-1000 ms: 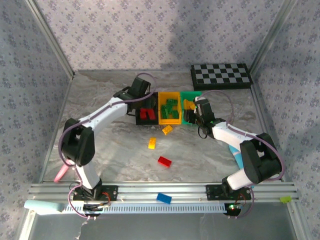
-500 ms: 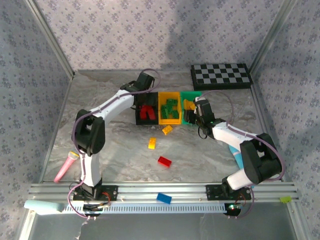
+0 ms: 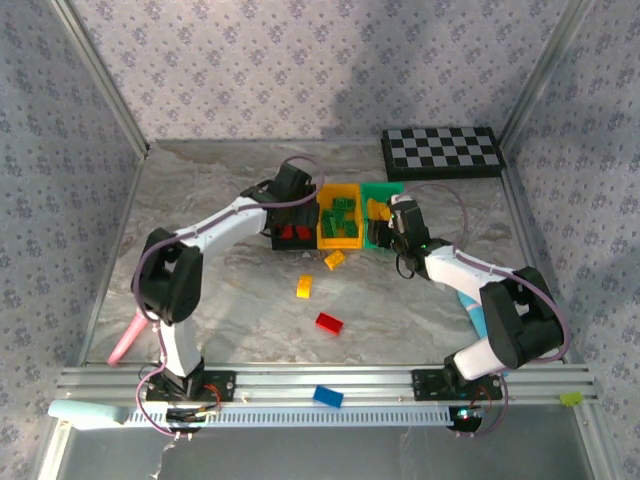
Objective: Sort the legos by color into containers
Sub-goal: Place the lego in the container, then pick up the lego from the bottom-center of the table.
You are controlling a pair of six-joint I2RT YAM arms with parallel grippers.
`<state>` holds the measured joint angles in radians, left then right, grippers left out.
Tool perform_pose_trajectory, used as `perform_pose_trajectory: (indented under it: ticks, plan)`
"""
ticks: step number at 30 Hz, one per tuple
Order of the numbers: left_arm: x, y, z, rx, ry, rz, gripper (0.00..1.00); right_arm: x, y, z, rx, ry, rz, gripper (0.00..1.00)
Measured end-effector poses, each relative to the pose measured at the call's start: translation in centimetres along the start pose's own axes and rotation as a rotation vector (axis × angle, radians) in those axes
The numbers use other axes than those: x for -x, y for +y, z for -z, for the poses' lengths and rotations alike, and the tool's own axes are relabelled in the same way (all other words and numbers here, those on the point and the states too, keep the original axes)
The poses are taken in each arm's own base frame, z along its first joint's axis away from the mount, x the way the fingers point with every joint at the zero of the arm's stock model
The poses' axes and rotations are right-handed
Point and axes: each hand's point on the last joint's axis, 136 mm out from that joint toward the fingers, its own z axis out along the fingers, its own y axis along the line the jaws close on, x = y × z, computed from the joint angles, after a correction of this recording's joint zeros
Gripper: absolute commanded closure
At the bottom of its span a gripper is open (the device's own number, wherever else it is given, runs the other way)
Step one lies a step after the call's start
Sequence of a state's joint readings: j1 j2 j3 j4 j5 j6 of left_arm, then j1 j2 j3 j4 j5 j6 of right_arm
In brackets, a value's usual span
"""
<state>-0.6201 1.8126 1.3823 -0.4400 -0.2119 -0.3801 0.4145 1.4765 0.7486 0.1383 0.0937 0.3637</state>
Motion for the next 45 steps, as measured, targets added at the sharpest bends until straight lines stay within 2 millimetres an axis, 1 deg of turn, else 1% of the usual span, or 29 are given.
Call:
perform_pose_trajectory:
  ticks: [4, 9, 13, 15, 17, 20, 22, 24, 26, 28, 31, 33, 35, 37, 39, 41, 43, 45]
  plan:
    - [-1.3, -0.1, 1.4, -0.011, -0.037, -0.003, 0.06, 0.0, 0.0, 0.0, 0.001, -0.002, -0.004, 0.43]
    - [-2.9, 1.4, 3.0, -0.003, -0.080, 0.033, 0.06, 0.0, 0.0, 0.0, 0.001, -0.002, -0.003, 0.43]
    - [-4.1, 2.5, 4.1, -0.007, -0.095, 0.045, 0.08, 0.1, 0.5, 0.0, 0.011, -0.006, 0.004, 0.43]
    - [-4.3, 2.9, 4.6, -0.020, -0.096, 0.055, 0.08, -0.1, 0.8, 0.1, 0.014, -0.006, 0.011, 0.43]
    - [-4.3, 3.7, 5.1, -0.034, -0.099, 0.077, 0.09, -0.2, 1.2, 0.1, 0.019, -0.005, 0.023, 0.43]
    - [-4.2, 5.7, 6.0, -0.054, -0.107, 0.124, 0.10, -0.4, 1.7, 0.2, 0.025, -0.005, 0.043, 0.43]
    - [-4.2, 7.2, 6.9, -0.062, -0.116, 0.157, 0.11, -0.6, 2.3, 0.3, 0.032, -0.001, 0.061, 0.43]
    - [-3.6, 8.4, 8.1, -0.073, -0.137, 0.183, 0.10, -1.1, 3.0, 0.7, 0.045, 0.014, 0.082, 0.43]
    - [-3.0, 9.4, 9.1, -0.090, -0.161, 0.213, 0.11, -2.0, 4.0, 1.4, 0.067, 0.029, 0.112, 0.43]
    - [-2.6, 10.7, 9.6, -0.113, -0.166, 0.255, 0.11, -3.2, 5.3, 2.5, 0.097, 0.052, 0.151, 0.43]
    - [-2.7, 12.8, 9.4, -0.124, -0.150, 0.320, 0.11, -4.5, 7.2, 4.3, 0.140, 0.079, 0.201, 0.42]
    - [-2.8, 13.7, 9.2, -0.137, -0.138, 0.360, 0.11, -5.4, 8.5, 5.4, 0.172, 0.096, 0.233, 0.42]
    - [-3.1, 13.9, 9.0, -0.159, -0.119, 0.384, 0.11, -6.7, 9.7, 6.3, 0.201, 0.131, 0.270, 0.42]
    - [-3.6, 13.7, 8.9, -0.179, -0.084, 0.391, 0.11, -8.7, 10.7, 7.0, 0.225, 0.184, 0.320, 0.42]
    - [-3.6, 13.3, 9.1, -0.195, -0.055, 0.380, 0.11, -10.8, 11.6, 7.9, 0.251, 0.237, 0.375, 0.41]
    - [-2.8, 13.0, 9.7, -0.205, -0.053, 0.351, 0.11, -12.7, 12.4, 8.7, 0.279, 0.285, 0.437, 0.41]
    - [-1.6, 13.0, 10.4, -0.209, -0.072, 0.319, 0.11, -14.6, 12.9, 9.4, 0.296, 0.341, 0.500, 0.41]
    - [-1.0, 13.0, 10.5, -0.210, -0.085, 0.299, 0.11, -16.1, 13.2, 9.9, 0.305, 0.384, 0.554, 0.41]
